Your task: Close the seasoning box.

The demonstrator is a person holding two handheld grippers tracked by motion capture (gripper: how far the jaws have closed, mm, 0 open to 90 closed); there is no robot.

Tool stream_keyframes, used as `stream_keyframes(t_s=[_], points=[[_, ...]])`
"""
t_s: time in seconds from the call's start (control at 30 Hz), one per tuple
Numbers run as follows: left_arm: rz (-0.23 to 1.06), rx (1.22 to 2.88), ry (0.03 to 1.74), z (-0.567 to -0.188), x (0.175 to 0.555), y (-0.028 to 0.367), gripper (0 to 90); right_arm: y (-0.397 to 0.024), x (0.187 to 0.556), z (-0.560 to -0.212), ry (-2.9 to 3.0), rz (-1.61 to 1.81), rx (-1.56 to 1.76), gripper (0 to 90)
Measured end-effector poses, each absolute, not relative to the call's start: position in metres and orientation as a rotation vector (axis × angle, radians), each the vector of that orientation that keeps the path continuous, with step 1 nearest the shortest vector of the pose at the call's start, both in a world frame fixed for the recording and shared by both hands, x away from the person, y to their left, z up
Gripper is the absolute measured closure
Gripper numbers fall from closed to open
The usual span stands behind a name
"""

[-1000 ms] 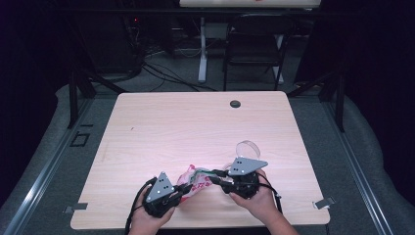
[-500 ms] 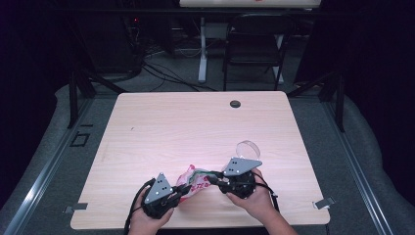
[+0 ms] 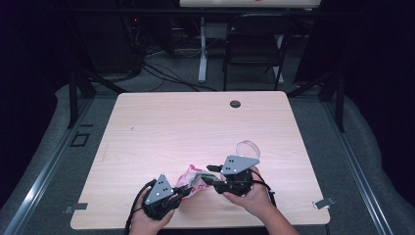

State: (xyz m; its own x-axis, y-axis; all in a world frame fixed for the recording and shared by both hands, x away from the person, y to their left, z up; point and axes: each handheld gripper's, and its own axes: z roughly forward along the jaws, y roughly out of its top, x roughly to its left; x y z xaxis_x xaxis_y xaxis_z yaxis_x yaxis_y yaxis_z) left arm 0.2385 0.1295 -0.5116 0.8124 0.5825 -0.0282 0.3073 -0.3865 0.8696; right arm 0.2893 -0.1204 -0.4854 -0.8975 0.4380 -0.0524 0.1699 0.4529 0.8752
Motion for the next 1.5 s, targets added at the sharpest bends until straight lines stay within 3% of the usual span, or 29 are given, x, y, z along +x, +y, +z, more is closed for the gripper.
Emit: stream_keyframes(t_s=[0.17,0.33,0.7,0.8,1.2,1.43,1.5], points=[[0.343,1.988,0.669,-0.512,0.239,0.131,88.1,-0.114,0.29,-0.487,2.467,1.403,0.478,60.1],[0.33,1.978,0.681,-0.512,0.24,0.134,88.5,-0.113,0.289,-0.489,2.49,1.379,0.471,67.6],[0.327,1.978,0.671,-0.513,0.24,0.132,87.2,-0.117,0.288,-0.489,2.531,1.372,0.496,89.9],[0.33,1.968,0.663,-0.513,0.239,0.133,82.8,-0.117,0.288,-0.489,2.532,1.373,0.502,90.0],[0.424,1.969,0.728,-0.524,0.237,0.137,49.7,-0.116,0.288,-0.489,2.531,1.376,0.522,90.0],[0.429,2.031,0.727,-0.532,0.236,0.133,52.4,-0.116,0.288,-0.489,2.529,1.392,0.528,90.0],[0.458,2.048,0.746,-0.534,0.237,0.132,49.3,-0.116,0.288,-0.489,2.53,1.393,0.527,90.0]])
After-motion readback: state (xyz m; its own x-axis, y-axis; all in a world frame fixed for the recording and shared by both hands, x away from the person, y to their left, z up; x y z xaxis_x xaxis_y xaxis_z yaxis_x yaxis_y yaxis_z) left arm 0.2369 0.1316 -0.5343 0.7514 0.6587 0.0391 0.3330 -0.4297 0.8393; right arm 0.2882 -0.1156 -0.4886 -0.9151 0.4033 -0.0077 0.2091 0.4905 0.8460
